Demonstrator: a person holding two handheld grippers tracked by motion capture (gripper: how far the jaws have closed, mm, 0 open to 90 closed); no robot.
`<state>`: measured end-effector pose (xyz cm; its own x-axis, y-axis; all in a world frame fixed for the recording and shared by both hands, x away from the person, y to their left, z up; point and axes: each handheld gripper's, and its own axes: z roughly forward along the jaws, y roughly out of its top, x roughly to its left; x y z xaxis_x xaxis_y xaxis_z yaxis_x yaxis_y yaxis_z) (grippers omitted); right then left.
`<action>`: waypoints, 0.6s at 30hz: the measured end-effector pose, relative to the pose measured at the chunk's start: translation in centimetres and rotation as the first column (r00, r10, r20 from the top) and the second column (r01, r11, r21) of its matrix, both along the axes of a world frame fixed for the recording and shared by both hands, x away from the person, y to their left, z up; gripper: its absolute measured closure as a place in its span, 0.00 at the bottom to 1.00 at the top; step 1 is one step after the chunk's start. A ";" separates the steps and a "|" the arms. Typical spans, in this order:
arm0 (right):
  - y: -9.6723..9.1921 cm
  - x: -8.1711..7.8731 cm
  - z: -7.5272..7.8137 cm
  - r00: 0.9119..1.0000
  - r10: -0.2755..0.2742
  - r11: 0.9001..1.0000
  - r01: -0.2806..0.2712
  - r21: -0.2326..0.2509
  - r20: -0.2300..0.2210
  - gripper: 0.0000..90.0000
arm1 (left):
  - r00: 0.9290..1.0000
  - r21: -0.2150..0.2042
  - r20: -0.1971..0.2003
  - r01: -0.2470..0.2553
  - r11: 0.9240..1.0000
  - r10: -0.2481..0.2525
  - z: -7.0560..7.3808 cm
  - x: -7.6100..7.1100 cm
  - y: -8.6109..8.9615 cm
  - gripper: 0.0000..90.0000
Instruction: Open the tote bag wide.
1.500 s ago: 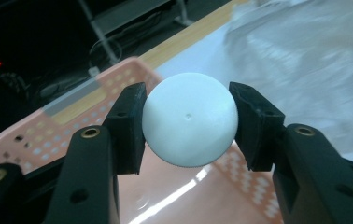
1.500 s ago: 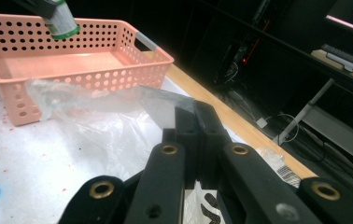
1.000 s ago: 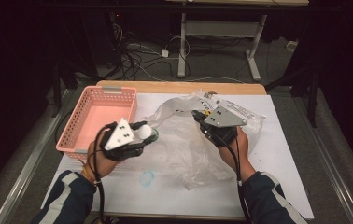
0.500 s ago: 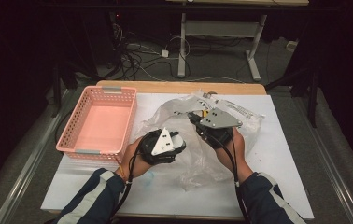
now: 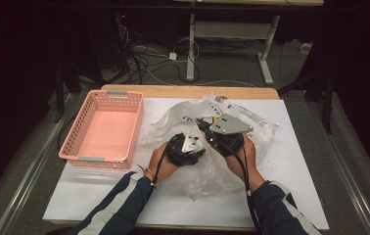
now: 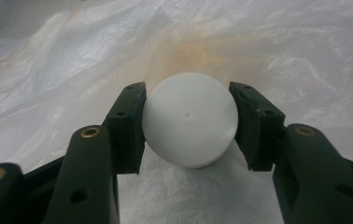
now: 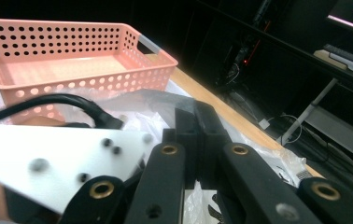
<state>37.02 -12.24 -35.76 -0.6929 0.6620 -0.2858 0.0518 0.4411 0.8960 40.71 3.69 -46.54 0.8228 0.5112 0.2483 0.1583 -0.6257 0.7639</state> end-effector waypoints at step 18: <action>-0.7 0.7 -0.4 0.999 -0.025 1.000 0.024 -0.013 -0.028 1.00 | 0.984 0.041 0.152 0.091 0.995 -0.096 4.4 -6.3 2.6 0.37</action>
